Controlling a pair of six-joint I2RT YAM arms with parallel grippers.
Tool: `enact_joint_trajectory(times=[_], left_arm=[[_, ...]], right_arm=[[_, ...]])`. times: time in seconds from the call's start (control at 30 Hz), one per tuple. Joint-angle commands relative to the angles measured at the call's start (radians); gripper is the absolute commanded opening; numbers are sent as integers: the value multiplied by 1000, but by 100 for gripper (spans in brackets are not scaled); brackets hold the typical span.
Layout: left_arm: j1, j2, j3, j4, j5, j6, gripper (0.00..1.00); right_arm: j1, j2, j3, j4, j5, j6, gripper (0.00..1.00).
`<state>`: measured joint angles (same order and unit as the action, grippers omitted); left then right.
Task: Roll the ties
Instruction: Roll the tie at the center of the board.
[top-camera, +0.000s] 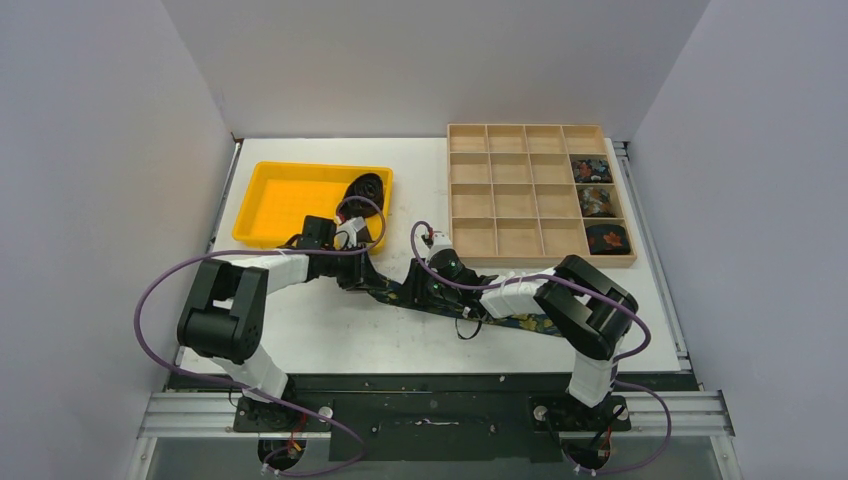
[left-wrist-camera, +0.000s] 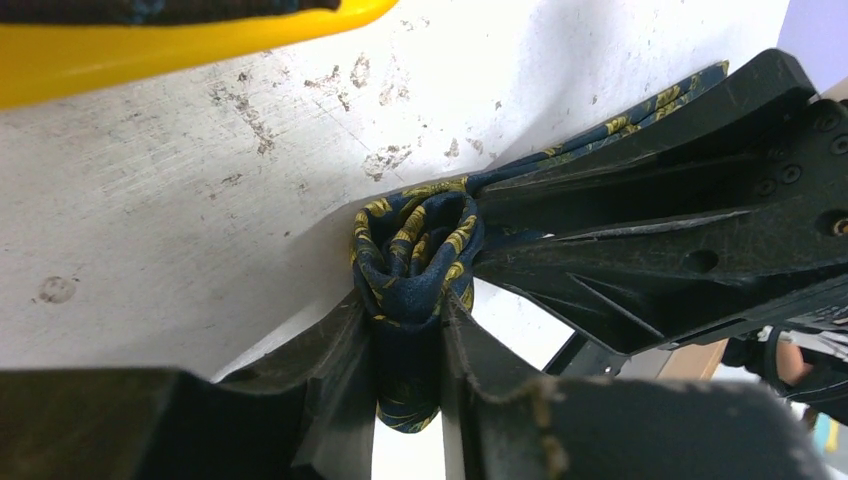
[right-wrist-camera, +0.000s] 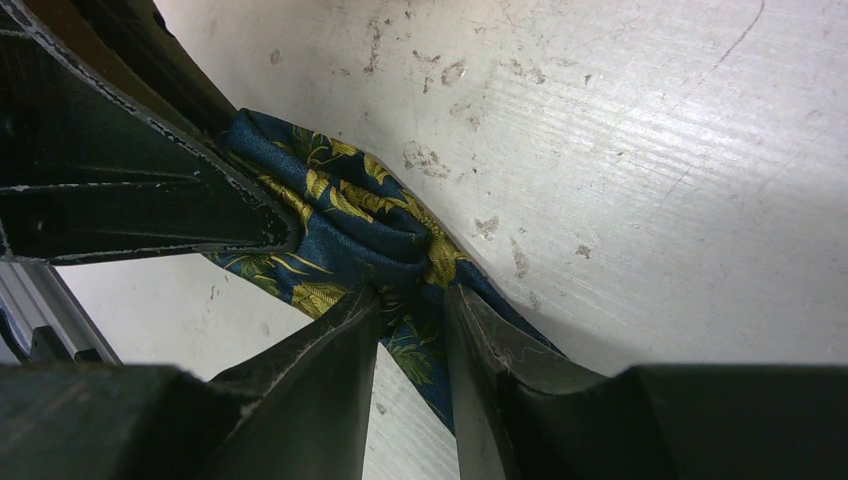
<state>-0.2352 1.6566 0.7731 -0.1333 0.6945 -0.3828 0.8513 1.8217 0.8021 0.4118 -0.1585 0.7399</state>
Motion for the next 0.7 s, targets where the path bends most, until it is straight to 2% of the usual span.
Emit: enact_joint_trajectory(times=[0.0,0.1,0.13,0.37,0.47,0.67], left_arm=[[-18,-44,0,15,26,8,13],[-30,-89,2,-28,-17,13,1],[-36,-104,7,-43,-42,18,0],[-97,-219,83,-308,-336,83,0],[-138,-263,115,-401,-522,91,0],[-237,-258,195,-562,-835,78,0]], right_arm=[[-4,-27,-30,-119,10,-24,32],[-4,-86,-36,-158,41,-23,37],[-3,-114,-40,-177,59,-24,39],[0,-347,-103,-334,223,-63,45],[3,-447,-155,-374,272,-71,44],[14,-585,-226,-448,359,-73,44]])
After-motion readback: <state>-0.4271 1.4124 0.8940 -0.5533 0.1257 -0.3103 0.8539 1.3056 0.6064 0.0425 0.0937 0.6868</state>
